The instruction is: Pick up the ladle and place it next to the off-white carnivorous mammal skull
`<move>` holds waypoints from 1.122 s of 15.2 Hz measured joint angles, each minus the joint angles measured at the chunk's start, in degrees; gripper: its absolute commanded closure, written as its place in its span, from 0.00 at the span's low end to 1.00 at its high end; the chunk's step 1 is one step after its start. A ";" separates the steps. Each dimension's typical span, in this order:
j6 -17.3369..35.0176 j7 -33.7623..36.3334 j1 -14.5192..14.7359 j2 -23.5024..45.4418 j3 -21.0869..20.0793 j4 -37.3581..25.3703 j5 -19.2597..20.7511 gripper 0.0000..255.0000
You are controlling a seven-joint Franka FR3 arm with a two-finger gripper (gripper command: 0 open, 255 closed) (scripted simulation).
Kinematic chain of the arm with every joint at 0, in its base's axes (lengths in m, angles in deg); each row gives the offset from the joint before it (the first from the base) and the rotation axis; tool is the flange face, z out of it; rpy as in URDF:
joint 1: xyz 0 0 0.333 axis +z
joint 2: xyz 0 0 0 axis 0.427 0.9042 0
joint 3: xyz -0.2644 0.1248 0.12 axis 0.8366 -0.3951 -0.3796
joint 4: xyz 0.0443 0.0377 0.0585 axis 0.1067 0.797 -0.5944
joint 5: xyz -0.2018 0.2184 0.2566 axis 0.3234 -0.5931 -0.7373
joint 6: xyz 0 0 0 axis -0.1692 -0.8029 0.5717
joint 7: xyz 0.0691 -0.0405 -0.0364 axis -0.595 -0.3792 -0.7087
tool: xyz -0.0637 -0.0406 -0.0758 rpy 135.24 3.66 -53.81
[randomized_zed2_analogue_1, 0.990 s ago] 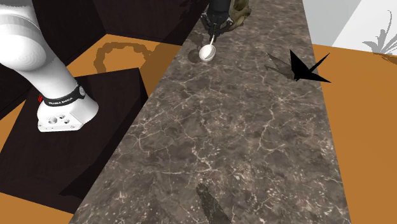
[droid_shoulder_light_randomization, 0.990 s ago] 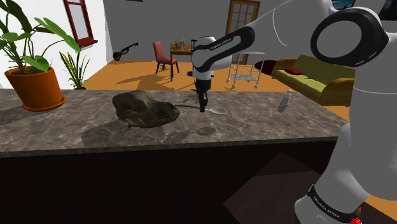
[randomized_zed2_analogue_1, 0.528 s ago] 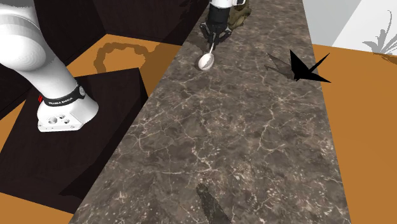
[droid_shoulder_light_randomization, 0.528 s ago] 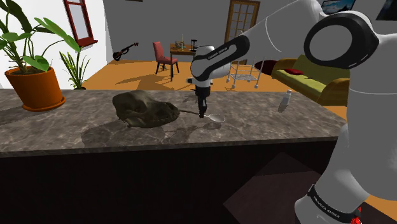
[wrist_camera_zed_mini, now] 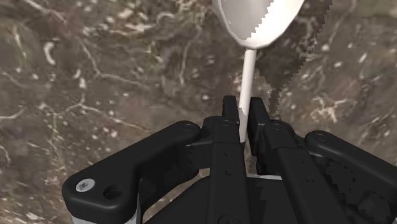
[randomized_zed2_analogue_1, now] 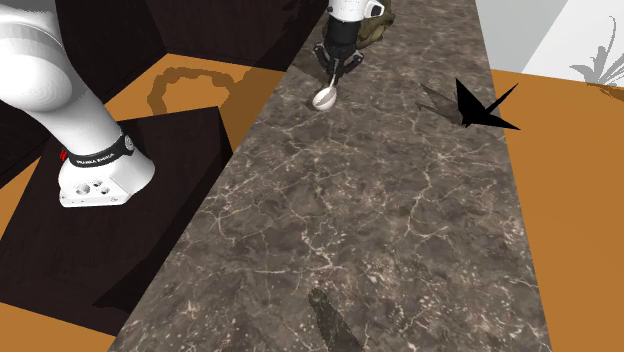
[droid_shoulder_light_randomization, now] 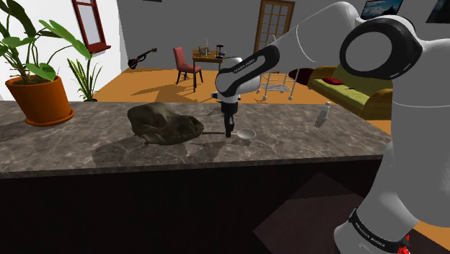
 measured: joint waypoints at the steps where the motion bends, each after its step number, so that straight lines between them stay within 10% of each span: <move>1: 0.00 0.00 -0.01 0.02 0.00 0.00 0.00 1.00; 2: 0.01 -0.01 -0.01 0.03 0.00 0.01 0.00 0.00; 17: -6.32 0.83 0.02 -2.59 0.65 -3.87 1.31 0.00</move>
